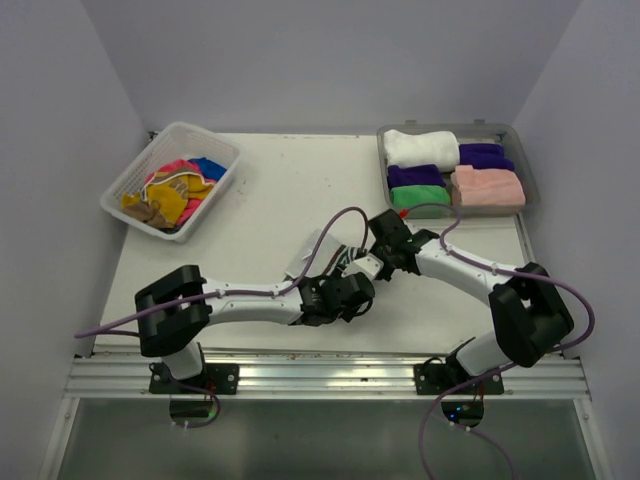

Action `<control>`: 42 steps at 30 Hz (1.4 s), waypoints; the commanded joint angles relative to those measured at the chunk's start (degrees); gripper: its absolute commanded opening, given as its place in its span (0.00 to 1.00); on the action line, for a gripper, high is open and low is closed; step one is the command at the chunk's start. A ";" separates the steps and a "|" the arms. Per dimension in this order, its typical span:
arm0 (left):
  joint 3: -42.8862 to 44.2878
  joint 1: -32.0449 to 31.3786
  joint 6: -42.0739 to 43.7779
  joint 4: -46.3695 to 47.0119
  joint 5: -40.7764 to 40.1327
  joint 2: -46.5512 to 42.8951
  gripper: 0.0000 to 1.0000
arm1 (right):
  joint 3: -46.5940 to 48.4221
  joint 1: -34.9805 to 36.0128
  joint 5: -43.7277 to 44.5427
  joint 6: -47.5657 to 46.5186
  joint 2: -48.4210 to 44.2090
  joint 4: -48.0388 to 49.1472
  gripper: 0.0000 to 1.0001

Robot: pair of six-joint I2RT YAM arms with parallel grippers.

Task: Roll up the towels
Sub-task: Roll the towel

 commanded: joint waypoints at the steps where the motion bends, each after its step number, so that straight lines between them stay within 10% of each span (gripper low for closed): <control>1: 2.50 0.68 -0.28 0.43 -1.63 1.72 0.49 | 0.04 0.11 0.58 0.17 -1.80 -2.28 0.03; 7: -2.68 8.06 -2.48 5.87 15.84 -2.84 0.03 | -2.42 0.02 -0.12 -1.15 -5.13 1.22 0.54; 14: -11.38 20.36 -8.19 14.57 38.52 -9.00 0.00 | -2.60 -0.16 1.54 -5.98 -11.45 1.06 0.79; 25: -20.79 32.23 -22.42 35.66 64.80 -4.26 0.00 | -10.77 -0.16 0.15 -6.69 -19.91 11.69 0.83; 37: -25.63 35.85 -27.88 44.29 69.66 -1.97 0.00 | -10.42 0.02 -2.85 -4.40 -7.35 20.56 0.81; 42: -26.51 36.72 -27.88 44.55 69.75 -2.05 0.00 | -9.99 0.54 -3.29 -2.56 -0.06 23.91 0.66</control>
